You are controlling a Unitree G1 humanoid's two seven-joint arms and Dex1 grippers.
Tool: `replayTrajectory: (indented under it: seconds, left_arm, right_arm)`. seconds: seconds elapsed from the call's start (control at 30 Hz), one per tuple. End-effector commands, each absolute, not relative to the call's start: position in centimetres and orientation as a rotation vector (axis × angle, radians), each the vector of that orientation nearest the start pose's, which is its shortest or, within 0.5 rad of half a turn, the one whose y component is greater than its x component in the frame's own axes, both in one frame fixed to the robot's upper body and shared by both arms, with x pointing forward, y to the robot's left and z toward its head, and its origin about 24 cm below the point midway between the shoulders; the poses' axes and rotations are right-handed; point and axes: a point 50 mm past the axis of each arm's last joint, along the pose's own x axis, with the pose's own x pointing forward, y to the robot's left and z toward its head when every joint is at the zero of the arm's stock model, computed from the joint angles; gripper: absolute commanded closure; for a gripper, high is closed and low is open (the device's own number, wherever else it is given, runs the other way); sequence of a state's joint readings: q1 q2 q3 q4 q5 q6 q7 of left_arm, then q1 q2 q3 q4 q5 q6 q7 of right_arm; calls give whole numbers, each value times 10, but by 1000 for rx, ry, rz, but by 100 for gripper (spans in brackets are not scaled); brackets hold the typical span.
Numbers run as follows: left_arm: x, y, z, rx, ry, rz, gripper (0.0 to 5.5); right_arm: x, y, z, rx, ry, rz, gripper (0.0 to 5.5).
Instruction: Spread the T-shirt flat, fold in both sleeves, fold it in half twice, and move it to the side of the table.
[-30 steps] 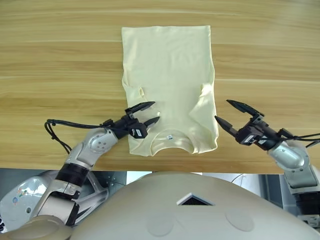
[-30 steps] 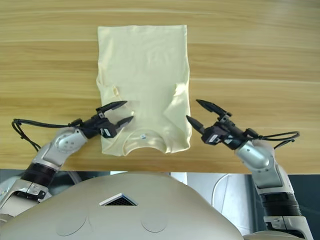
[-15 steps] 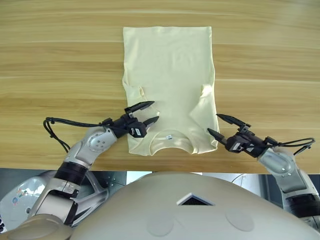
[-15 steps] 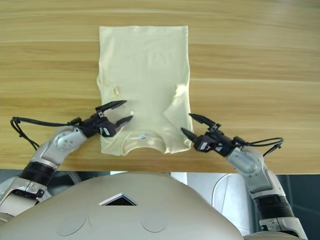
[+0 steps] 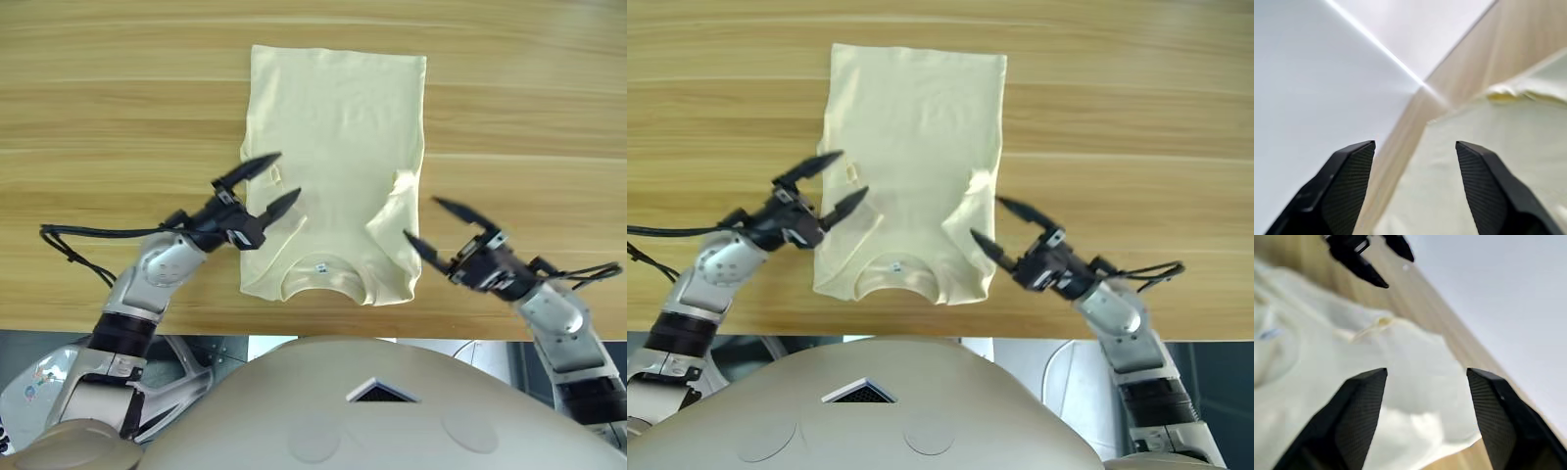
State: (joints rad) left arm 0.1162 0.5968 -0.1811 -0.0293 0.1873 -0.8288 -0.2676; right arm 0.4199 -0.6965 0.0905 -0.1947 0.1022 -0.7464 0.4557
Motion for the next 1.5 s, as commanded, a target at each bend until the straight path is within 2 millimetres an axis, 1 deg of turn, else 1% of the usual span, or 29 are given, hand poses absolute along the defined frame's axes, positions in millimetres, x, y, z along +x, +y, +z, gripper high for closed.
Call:
replayTrajectory:
  seconds: [0.03,0.1,0.13,0.2,0.23,0.3,0.33,0.4,0.47,0.53,0.57,0.67,0.7,0.77,0.87,1.1,1.23,1.33,1.5]
  left_arm:
    - [193,181,119,664,-725,-603,245]
    - [186,191,123,709,-691,-588,245]
    - [180,202,118,774,-609,-588,245]
    - [161,234,83,1027,-258,-676,245]
    - [146,253,63,1098,-46,-727,245]
    - [123,275,41,1162,224,-801,245]
    - [117,281,34,1170,305,-812,245]
    - [113,283,28,1200,380,-828,245]
    - [113,280,31,1234,382,-839,245]
    - [110,275,31,1242,376,-882,245]
    - [109,268,31,1236,355,-925,245]
    - [108,236,37,1186,223,-1105,245]
    - [108,228,41,1174,187,-1149,245]
    - [109,220,42,1156,153,-1212,245]
    - [114,219,39,1155,157,-1245,245]
    - [117,217,31,1141,168,-1332,245]
    - [109,215,29,1107,172,-1378,245]
    - [104,212,28,1082,166,-1405,245]
    - [103,211,28,1074,152,-1446,329]
  right_arm:
    - [155,-206,93,-553,-395,758,249]
    - [158,-215,90,-629,-351,755,249]
    - [157,-225,85,-690,-300,752,249]
    - [149,-254,67,-884,-120,754,249]
    - [141,-267,55,-966,-3,763,249]
    - [123,-284,36,-1063,159,786,249]
    - [116,-289,31,-1084,196,771,249]
    - [110,-295,27,-1144,236,760,249]
    - [108,-296,26,-1172,242,768,249]
    - [109,-290,25,-1177,224,792,249]
    - [109,-284,24,-1173,210,818,249]
    - [106,-266,21,-1157,183,944,249]
    - [104,-264,21,-1160,184,972,249]
    - [105,-265,24,-1192,186,986,249]
    - [103,-263,26,-1189,184,982,249]
    - [100,-255,25,-1162,163,984,249]
    - [95,-255,28,-1159,169,996,249]
    - [91,-252,29,-1147,171,1043,249]
    - [90,-240,32,-1116,128,1101,245]
